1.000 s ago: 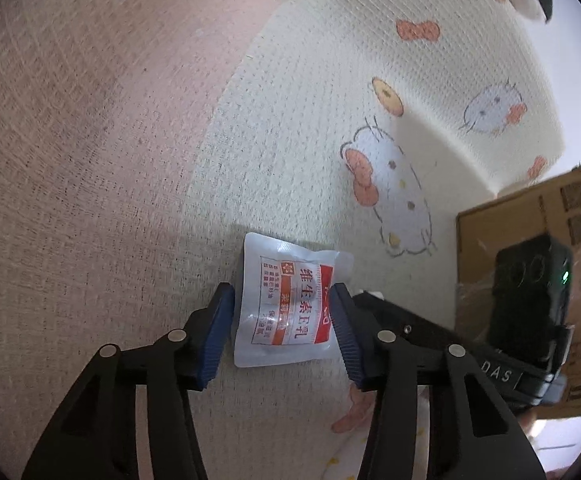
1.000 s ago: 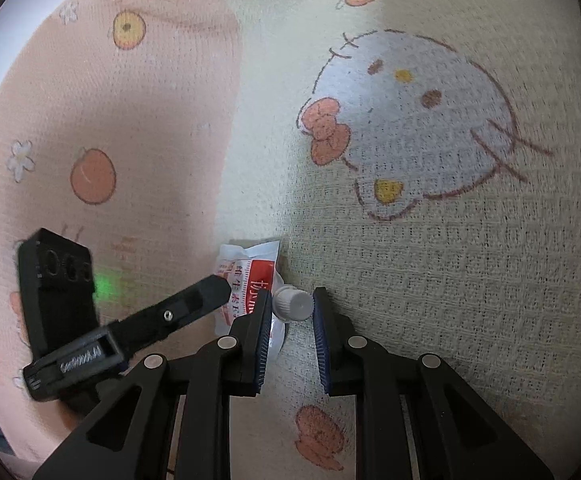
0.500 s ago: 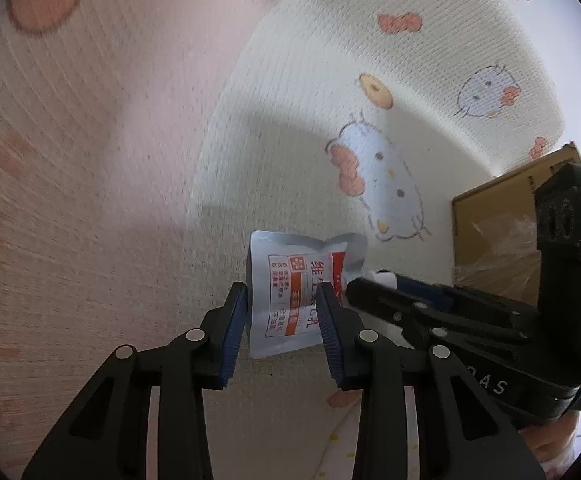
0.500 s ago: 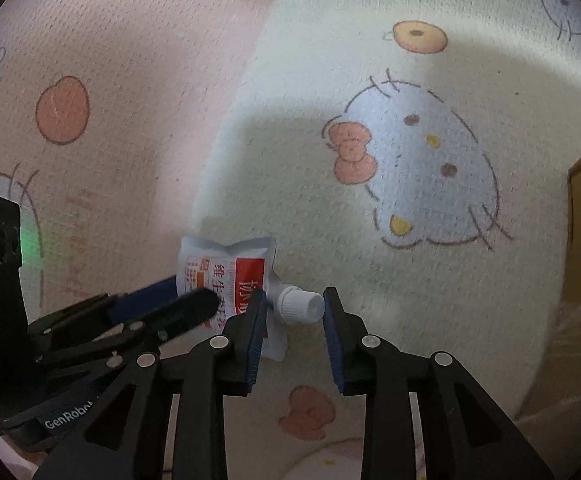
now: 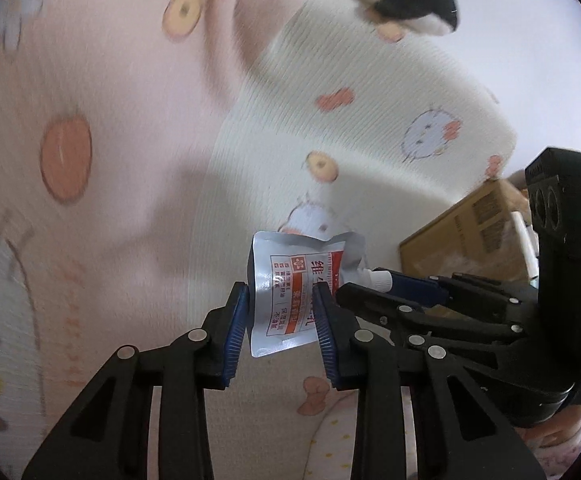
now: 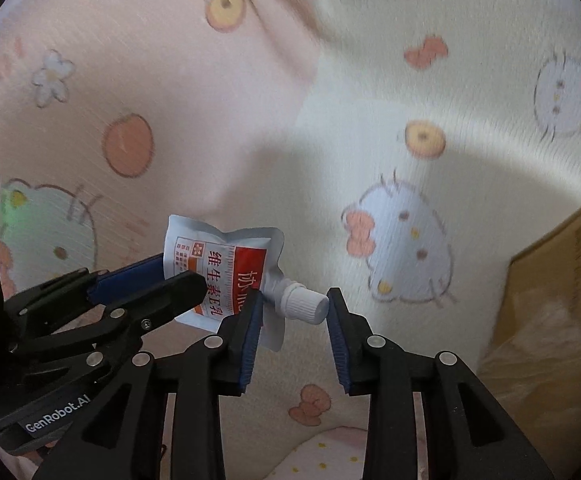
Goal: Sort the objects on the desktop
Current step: 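Carry the sachet with the left tool over the box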
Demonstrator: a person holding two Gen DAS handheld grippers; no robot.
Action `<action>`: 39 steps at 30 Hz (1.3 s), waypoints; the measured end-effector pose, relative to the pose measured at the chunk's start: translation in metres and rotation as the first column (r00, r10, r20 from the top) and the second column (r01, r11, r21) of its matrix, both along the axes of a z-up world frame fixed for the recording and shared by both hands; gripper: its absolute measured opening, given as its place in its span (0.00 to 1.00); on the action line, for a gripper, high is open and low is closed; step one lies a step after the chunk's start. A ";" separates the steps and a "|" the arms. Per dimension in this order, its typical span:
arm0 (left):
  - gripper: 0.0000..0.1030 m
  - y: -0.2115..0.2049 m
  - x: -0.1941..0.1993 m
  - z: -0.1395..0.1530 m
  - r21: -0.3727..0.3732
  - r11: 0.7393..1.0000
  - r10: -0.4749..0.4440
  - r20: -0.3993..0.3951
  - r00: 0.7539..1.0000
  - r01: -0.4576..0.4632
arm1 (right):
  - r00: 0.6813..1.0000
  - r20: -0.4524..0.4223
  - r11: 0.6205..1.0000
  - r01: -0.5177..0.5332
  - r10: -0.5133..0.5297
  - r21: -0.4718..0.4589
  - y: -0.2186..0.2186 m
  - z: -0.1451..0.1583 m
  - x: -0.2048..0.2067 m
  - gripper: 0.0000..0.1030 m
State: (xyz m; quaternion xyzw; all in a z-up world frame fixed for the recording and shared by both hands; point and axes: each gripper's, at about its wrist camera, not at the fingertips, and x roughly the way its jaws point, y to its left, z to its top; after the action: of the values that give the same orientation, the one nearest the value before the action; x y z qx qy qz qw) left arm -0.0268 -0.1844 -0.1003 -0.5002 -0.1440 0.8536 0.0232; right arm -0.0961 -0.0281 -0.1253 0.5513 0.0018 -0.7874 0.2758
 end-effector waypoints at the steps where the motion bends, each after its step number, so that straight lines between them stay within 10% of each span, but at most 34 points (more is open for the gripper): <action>1: 0.34 0.002 0.000 0.006 -0.007 1.000 -0.005 -0.011 1.000 0.005 | 1.000 -0.012 1.000 0.000 0.000 -0.001 -0.001 0.004 0.001 0.29; 19: 0.34 0.077 -0.002 0.126 -0.169 0.975 -0.187 -0.252 0.950 0.147 | 0.959 -0.270 0.995 0.068 -0.086 -0.075 0.060 0.131 0.012 0.29; 39: 0.35 0.182 -0.023 0.100 -0.132 0.946 -0.316 -0.158 0.936 0.297 | 0.946 -0.250 0.978 0.195 -0.207 -0.070 0.169 0.121 0.034 0.29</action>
State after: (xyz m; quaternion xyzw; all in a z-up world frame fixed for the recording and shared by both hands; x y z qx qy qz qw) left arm -0.0502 -0.0025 -0.0001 -0.4393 -0.0162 0.8868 0.1424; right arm -0.0619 0.1413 -0.0041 0.4360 -0.0361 -0.8758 0.2038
